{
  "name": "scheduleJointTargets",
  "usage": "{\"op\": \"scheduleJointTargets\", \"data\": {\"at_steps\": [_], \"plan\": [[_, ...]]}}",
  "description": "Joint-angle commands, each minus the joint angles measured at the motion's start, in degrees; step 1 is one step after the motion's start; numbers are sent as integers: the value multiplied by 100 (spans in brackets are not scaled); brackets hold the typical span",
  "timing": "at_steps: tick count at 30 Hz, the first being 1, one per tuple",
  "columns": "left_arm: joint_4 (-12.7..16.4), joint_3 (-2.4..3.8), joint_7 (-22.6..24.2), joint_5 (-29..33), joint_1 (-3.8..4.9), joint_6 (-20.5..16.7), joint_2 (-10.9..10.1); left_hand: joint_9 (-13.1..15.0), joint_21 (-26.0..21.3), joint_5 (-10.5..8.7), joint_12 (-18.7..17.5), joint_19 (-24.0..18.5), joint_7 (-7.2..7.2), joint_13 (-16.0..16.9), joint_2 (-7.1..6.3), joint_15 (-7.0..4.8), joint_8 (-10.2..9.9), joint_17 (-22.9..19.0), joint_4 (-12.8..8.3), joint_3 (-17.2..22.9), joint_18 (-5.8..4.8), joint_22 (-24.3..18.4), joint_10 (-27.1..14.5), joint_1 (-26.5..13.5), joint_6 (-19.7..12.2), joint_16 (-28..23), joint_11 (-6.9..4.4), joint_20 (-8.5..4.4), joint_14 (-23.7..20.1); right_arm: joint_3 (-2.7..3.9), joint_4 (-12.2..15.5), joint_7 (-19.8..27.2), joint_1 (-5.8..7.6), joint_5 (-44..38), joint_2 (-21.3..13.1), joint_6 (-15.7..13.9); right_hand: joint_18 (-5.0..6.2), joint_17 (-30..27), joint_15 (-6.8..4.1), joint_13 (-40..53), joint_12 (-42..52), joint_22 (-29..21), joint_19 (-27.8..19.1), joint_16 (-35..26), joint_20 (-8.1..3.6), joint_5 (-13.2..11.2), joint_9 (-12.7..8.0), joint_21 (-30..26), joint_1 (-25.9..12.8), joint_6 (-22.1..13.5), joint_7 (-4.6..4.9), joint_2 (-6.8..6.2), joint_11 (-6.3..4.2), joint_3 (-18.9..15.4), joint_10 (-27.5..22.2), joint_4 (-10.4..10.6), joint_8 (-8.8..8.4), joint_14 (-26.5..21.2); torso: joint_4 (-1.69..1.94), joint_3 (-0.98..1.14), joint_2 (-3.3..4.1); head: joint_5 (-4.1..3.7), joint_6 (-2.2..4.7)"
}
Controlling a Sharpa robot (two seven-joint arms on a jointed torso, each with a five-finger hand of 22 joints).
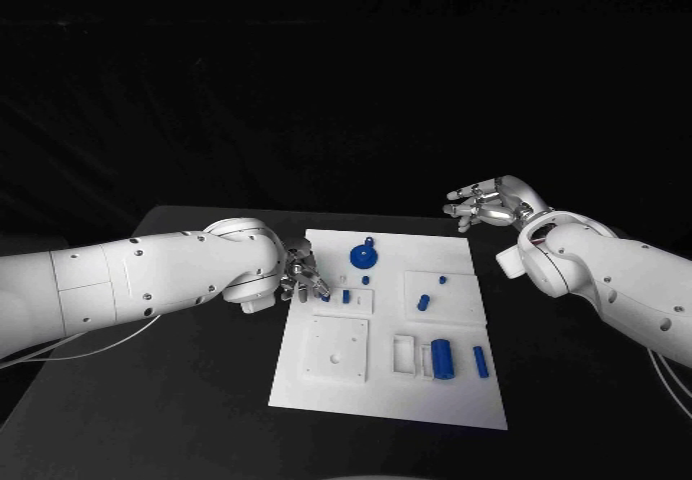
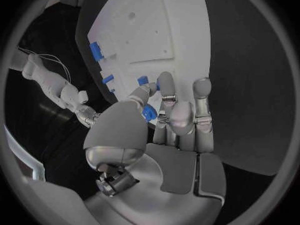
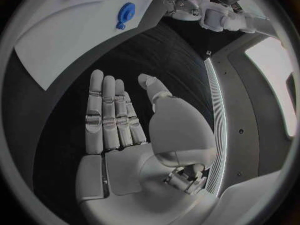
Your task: Assemble the parts on the task board
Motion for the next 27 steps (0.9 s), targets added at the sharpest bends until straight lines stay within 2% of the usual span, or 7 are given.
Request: {"op": "scheduleJointTargets", "data": {"at_steps": [1,8,16,27], "plan": [[-27,-4,-49,106,-9,126,47,17,23,38,19,22,-281,-8,42,-22,36,15,-613,638,58,100,246,0,320,-2,-126,-3,7,2,4,40,-2,-28,7,66,29,-8,-12,-5,-13,-5,-40,-3,-11,19,-5,21,-13,-16,6,44,-17,-8,36,-30,-24,-36,6,1,1,-1,-4],[-87,-4,-88,171,-8,210,116,52,30,81,21,21,-284,-8,37,-25,36,25,-638,649,52,101,246,-12,325,4,-131,-10,7,2,3,41,-2,-28,10,68,29,-8,-12,-5,-13,-5,-40,-3,-11,19,-5,21,-13,-16,6,44,-17,-8,36,-30,-24,-36,3,-1,-1,1,-7],[-164,-3,-148,374,-7,516,188,75,33,125,16,15,-284,-11,36,-30,36,19,-661,662,46,102,246,-22,327,-1,-134,-19,4,2,3,38,-2,-29,6,64,29,-8,-12,-5,-13,-5,-40,-3,-11,19,-5,21,-13,-16,6,44,-17,-8,36,-30,-24,-36,5,3,3,0,-10],[-158,-3,-190,414,-6,605,214,113,49,210,22,11,-290,-10,27,-35,36,34,-703,676,36,103,246,-53,345,8,-142,-29,5,2,-4,42,-2,-29,9,63,29,-8,-12,-5,-13,-5,-40,-3,-11,19,-5,21,-13,-16,6,44,-17,-8,36,-30,-24,-36,6,2,2,0,-24]]}}
